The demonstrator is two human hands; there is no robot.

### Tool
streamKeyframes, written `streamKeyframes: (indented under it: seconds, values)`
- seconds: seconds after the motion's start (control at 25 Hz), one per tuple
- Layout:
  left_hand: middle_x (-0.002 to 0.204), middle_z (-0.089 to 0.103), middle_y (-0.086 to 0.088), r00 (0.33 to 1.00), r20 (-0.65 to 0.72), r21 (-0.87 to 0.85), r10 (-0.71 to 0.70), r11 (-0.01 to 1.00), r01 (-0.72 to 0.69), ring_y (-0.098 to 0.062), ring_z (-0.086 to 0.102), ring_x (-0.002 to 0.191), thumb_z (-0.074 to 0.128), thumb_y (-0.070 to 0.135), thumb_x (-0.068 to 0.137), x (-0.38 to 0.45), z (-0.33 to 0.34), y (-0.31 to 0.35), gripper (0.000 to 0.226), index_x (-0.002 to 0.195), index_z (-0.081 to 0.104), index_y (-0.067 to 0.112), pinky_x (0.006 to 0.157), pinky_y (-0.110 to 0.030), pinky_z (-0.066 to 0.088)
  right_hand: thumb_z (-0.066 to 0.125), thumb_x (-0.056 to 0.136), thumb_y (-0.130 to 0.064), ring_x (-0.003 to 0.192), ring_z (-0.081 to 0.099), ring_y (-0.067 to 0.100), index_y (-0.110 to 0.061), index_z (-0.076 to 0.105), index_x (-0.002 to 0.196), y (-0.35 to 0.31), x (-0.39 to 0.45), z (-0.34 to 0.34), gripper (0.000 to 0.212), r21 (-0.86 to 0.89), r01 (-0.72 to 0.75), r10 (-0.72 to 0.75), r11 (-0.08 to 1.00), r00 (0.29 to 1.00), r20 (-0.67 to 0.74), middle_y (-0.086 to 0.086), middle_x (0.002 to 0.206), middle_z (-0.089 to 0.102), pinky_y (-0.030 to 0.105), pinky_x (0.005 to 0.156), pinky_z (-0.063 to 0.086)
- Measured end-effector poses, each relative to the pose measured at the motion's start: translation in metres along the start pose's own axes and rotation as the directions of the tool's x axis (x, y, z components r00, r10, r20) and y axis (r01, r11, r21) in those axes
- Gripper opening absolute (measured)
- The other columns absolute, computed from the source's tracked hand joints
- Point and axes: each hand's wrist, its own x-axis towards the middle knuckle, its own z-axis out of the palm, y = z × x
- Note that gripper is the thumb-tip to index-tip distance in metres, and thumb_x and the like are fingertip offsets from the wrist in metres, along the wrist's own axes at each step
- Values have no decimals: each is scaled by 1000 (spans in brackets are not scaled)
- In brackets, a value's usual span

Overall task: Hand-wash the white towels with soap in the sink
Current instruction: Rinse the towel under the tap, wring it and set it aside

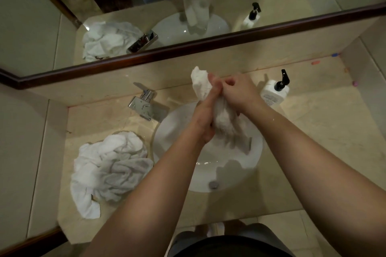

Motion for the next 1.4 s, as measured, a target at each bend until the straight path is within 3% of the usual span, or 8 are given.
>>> streamKeyframes:
  seconds: [0.16,0.28,0.44,0.56,0.68,1.0,1.24,1.4]
  values:
    - [87,66,-13,1000,30,-21,6,1000,-5,-24,66,75,63,51,91,10,0,16,52,113,67,4,69,-35,54,37,96,-67,47,54,16,-12,66,88,7,11,-6,63,262,-112,50,959,971,232,1,60,58,26,41,41]
    - [76,63,-10,998,66,-46,-11,999,14,-23,63,66,58,39,93,11,-2,21,34,95,67,7,69,-35,52,15,96,-70,40,43,6,-8,65,105,16,16,-10,80,560,-347,48,752,876,479,-5,55,48,18,36,34]
    - [65,59,-7,999,10,-189,-39,981,40,-20,60,56,57,39,90,11,2,22,36,81,61,5,61,-29,54,20,87,-79,37,41,2,-26,61,56,24,16,-3,73,547,-445,6,709,780,626,-12,43,41,14,41,38]
    - [75,66,-5,997,-70,-323,31,945,-52,-18,66,70,63,39,84,20,-5,27,31,85,63,7,70,-31,56,25,85,-80,74,69,18,-14,66,107,34,17,1,80,516,-447,-46,731,722,691,8,79,70,30,66,55]
    - [95,70,-9,977,-176,-249,118,955,-160,-21,68,94,63,35,88,31,-16,29,34,100,69,4,88,-38,55,34,75,-85,73,64,28,-4,62,117,42,14,-6,96,406,-529,3,745,612,791,20,83,63,36,68,55]
    - [102,73,-5,837,-521,40,165,985,-169,-22,72,95,84,28,79,36,-9,9,42,112,63,10,88,-41,60,70,88,-25,72,66,15,-16,65,103,47,0,-20,18,205,-146,-4,968,806,592,4,83,71,26,64,54]
    - [105,60,-16,977,-24,-121,210,970,-212,-34,55,104,54,25,82,36,-23,4,45,120,52,1,93,-47,45,66,71,-36,64,62,20,-7,64,105,57,13,-37,45,302,-334,96,893,796,598,8,76,68,32,62,50]
    - [105,59,-16,967,41,-77,253,965,-249,-30,58,89,89,44,63,42,-30,-4,84,125,54,-1,61,-33,45,67,71,-40,62,53,19,-8,74,99,61,19,-43,43,375,-508,34,775,627,778,9,76,61,31,64,45]
